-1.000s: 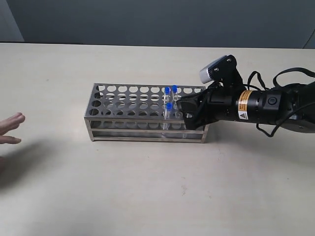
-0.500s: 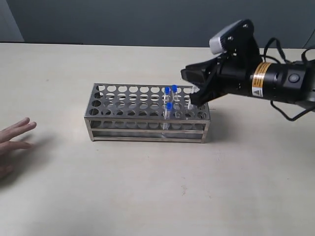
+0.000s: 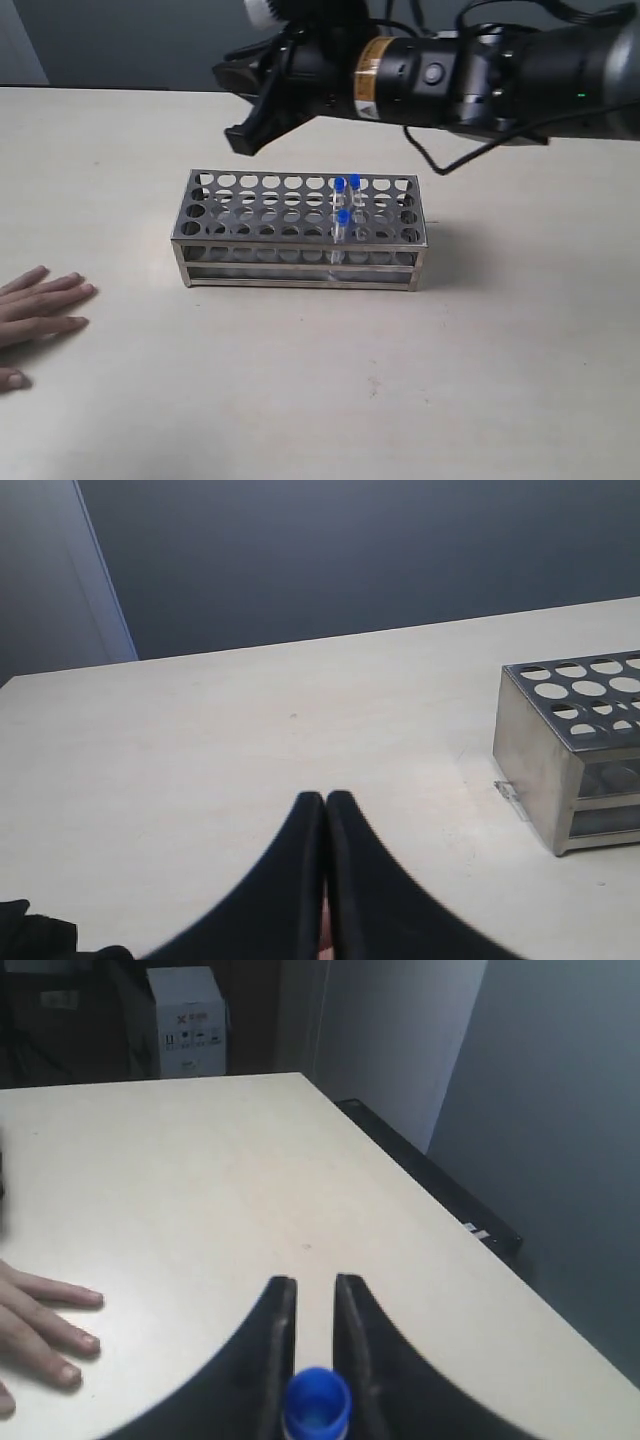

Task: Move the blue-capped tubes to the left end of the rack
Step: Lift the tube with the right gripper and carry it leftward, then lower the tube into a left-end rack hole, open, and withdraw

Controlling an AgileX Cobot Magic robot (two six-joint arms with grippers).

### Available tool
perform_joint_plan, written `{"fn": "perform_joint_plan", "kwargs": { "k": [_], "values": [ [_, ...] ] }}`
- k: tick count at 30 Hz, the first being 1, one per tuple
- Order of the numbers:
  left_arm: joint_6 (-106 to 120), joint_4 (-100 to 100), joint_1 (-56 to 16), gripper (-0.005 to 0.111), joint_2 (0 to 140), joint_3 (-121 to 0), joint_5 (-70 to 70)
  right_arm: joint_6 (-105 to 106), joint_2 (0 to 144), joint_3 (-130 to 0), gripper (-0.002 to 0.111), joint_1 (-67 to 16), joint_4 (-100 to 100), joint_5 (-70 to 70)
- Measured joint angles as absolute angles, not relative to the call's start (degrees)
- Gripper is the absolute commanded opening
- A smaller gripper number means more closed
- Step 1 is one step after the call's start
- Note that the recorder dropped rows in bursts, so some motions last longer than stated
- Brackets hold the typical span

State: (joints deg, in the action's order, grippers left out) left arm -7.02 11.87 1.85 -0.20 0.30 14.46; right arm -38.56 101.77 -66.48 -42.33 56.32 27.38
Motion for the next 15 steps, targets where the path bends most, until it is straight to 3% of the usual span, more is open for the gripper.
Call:
{"fn": "perform_joint_plan", "kwargs": {
  "k": [15],
  "values": [
    [-7.0, 11.9, 1.8, 0.001, -0.2, 0.3, 14.5, -42.6, 119.8, -83.1, 0.0, -46.9, 56.0, 22.0]
  ]
}}
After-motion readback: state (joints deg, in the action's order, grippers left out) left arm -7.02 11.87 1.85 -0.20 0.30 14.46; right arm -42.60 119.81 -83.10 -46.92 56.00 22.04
